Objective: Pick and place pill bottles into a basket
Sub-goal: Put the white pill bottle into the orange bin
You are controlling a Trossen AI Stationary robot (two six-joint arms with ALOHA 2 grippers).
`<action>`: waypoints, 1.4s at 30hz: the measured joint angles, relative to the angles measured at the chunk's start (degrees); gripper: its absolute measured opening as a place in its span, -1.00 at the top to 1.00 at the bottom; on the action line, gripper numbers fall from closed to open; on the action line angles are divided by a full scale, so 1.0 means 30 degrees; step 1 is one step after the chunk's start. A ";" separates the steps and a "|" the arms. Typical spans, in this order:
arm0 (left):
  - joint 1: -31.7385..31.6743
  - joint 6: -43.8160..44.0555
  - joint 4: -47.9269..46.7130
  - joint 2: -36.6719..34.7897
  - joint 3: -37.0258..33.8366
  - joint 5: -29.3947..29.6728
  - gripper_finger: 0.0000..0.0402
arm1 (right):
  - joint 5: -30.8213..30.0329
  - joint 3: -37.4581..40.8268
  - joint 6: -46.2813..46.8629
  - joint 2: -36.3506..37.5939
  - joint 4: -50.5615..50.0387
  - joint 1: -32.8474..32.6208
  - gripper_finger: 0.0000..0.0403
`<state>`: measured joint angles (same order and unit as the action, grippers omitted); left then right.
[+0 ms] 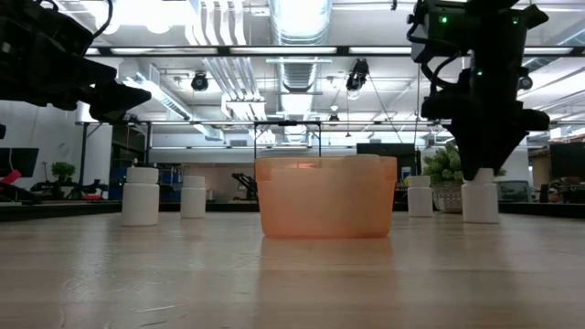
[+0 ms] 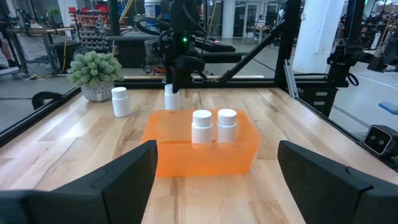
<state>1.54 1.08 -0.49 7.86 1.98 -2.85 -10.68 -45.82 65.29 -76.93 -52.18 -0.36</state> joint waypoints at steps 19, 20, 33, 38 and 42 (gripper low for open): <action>-0.0005 0.0000 0.0000 -0.0007 0.0000 0.0000 -0.57 | 0.0473 -0.0963 -0.3608 0.0000 0.0196 0.0015 0.25; -0.0007 0.0000 0.0000 -0.0007 0.0000 0.0000 -0.57 | 0.0563 -0.1114 -0.3892 0.0000 0.0195 0.0014 0.25; -0.0006 0.0000 0.0000 -0.0007 0.0000 0.0000 -0.57 | 0.1275 -0.3317 -0.6466 0.0000 0.0171 0.0000 0.25; -0.0004 0.0000 0.0000 -0.0007 0.0000 0.0000 -0.57 | 0.1283 -0.3988 -0.7083 0.0000 0.0072 0.0000 0.25; -0.0005 0.0000 0.0000 -0.0004 0.0000 0.0000 -0.57 | 0.1594 -0.4389 -0.7670 0.0000 0.0013 -0.0007 0.25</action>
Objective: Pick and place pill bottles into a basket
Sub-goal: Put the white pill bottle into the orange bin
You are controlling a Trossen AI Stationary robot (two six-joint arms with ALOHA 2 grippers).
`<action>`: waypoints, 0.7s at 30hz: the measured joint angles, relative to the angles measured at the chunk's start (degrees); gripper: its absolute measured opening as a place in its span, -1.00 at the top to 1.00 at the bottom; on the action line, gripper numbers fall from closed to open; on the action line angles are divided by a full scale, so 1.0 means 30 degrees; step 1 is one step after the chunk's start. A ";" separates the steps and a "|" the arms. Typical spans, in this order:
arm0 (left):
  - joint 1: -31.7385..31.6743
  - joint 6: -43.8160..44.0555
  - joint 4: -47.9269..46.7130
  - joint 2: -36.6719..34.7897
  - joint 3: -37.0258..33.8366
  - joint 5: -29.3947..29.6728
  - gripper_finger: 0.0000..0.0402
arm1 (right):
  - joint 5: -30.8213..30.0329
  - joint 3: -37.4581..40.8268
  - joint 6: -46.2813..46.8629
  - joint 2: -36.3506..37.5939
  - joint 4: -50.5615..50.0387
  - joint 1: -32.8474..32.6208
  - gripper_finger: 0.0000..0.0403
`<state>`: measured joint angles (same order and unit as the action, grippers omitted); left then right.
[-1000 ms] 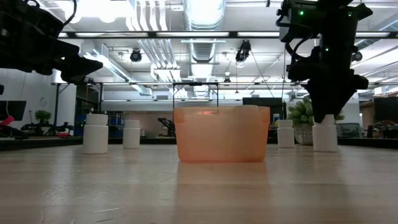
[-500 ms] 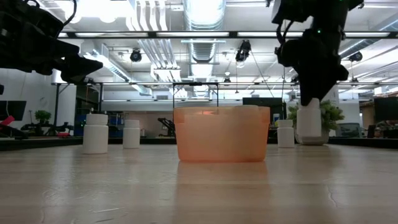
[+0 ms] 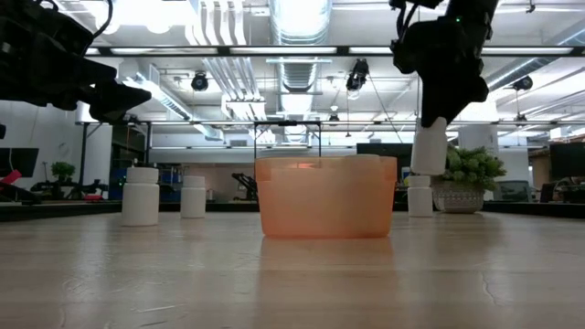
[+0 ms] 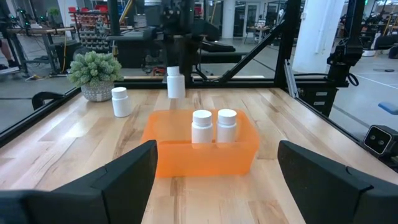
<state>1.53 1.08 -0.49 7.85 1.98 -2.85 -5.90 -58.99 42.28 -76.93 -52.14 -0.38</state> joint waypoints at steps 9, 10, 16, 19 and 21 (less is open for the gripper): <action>0.0003 0.0000 0.0000 0.0004 0.0000 0.0000 -0.57 | 0.0126 -0.1574 -0.1580 0.0000 -0.0699 0.0000 0.25; 0.0005 0.0000 0.0000 0.0004 -0.0005 0.0000 -0.57 | 0.0119 -0.1782 -0.1844 0.0000 -0.0692 0.0000 0.25; -0.0002 0.0000 0.0000 0.0004 0.0000 0.0000 -0.57 | 0.0119 -0.3002 -0.3054 -0.0362 -0.0704 0.0000 0.25; -0.0001 0.0000 -0.0004 -0.0004 0.0000 0.0000 -0.57 | 0.0119 -0.3827 -0.3775 -0.1217 -0.0845 -0.0007 0.25; 0.0004 0.0000 0.0003 -0.0001 0.0000 0.0000 -0.57 | 0.0120 -0.4435 -0.4534 -0.2035 -0.1081 -0.0007 0.25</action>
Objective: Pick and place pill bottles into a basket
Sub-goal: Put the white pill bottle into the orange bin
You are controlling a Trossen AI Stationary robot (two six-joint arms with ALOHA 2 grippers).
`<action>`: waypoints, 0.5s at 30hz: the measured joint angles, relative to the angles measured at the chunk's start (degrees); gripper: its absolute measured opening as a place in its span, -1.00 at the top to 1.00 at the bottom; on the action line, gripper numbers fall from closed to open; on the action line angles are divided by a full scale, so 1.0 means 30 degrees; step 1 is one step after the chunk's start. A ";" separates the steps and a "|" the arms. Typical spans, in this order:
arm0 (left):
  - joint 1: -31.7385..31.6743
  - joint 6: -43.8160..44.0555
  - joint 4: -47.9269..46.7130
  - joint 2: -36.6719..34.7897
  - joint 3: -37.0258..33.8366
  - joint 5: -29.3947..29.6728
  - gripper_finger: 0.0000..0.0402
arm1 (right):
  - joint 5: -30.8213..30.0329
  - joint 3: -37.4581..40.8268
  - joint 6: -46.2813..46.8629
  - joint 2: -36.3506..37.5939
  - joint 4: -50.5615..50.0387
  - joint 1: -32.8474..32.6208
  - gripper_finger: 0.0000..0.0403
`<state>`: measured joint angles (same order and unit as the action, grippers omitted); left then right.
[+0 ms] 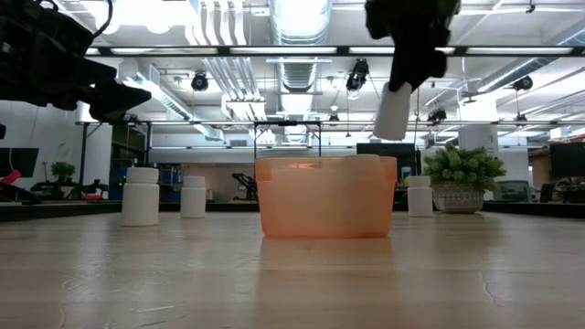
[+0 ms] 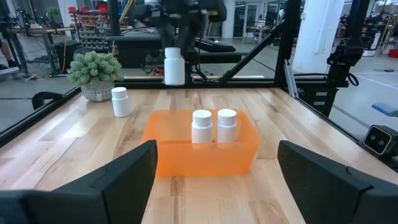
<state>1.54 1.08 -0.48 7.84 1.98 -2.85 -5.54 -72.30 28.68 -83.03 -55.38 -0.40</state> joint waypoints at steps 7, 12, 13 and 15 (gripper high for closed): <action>0.0001 0.0000 -0.0033 0.0012 0.0000 0.0000 -0.57 | -0.0162 -0.3090 -0.2952 -0.3092 -0.0652 -0.0036 0.25; -0.0004 -0.0004 0.0003 0.0070 0.0000 0.0000 -0.57 | -0.0162 -0.4864 -0.4681 -0.5005 -0.1023 -0.0036 0.25; -0.0001 0.0000 -0.0006 0.0070 -0.0002 0.0000 -0.57 | -0.0162 -0.5043 -0.5001 -0.5245 -0.0983 -0.0036 0.25; 0.0000 0.0000 -0.0003 0.0092 0.0000 0.0000 -0.57 | -0.0169 -0.5208 -0.5473 -0.5647 -0.1002 -0.0036 0.25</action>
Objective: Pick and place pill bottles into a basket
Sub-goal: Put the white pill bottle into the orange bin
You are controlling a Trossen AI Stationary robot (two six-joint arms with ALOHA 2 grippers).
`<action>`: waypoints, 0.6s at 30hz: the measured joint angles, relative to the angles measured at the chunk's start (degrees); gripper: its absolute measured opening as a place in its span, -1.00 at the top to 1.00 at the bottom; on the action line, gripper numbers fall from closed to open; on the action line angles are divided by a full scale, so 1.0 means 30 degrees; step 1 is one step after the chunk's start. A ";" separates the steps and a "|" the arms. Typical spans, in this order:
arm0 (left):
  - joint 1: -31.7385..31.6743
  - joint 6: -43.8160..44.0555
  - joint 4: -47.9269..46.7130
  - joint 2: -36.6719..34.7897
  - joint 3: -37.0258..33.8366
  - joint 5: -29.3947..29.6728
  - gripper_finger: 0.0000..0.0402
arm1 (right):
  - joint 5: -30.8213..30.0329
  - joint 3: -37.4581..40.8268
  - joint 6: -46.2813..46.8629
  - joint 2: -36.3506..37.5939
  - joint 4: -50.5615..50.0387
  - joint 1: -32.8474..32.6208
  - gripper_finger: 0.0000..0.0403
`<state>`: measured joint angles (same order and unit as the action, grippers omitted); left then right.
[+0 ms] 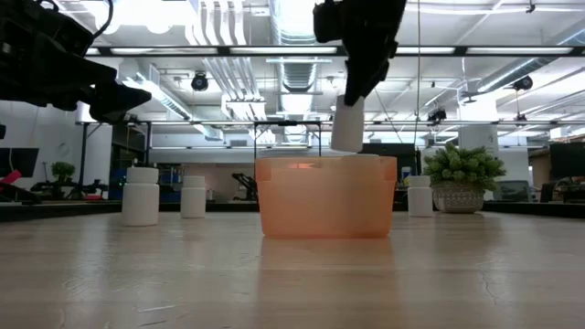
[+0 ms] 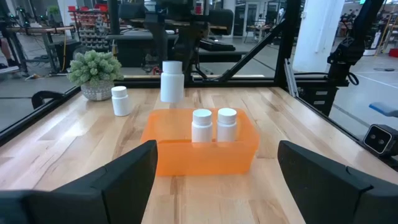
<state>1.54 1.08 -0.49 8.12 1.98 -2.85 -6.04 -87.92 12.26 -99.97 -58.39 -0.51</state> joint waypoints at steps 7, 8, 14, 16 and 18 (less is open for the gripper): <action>0.0001 -0.0004 0.0011 -0.0011 0.0000 0.0000 -0.57 | 0.0000 0.0029 -0.0157 -0.0442 0.0030 0.0007 0.25; 0.0001 -0.0002 0.0003 -0.0007 0.0000 0.0000 -0.57 | 0.0000 0.0029 -0.0157 -0.0442 0.0053 0.0007 0.25; 0.0001 0.0000 0.0000 -0.0007 -0.0002 0.0000 -0.57 | -0.0029 0.0050 -0.0236 -0.0449 0.0135 0.0007 0.25; 0.0001 -0.0002 0.0000 -0.0002 0.0000 0.0000 -0.57 | -0.0042 0.0119 -0.0259 -0.0449 0.0286 0.0007 0.25; 0.0001 0.0000 -0.0006 -0.0007 -0.0001 0.0000 -0.57 | -0.0062 0.0258 -0.0331 -0.0449 0.0602 0.0007 0.25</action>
<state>1.54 1.08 -0.51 8.10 1.97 -2.85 -6.23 -87.15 11.27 -101.32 -56.58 -0.49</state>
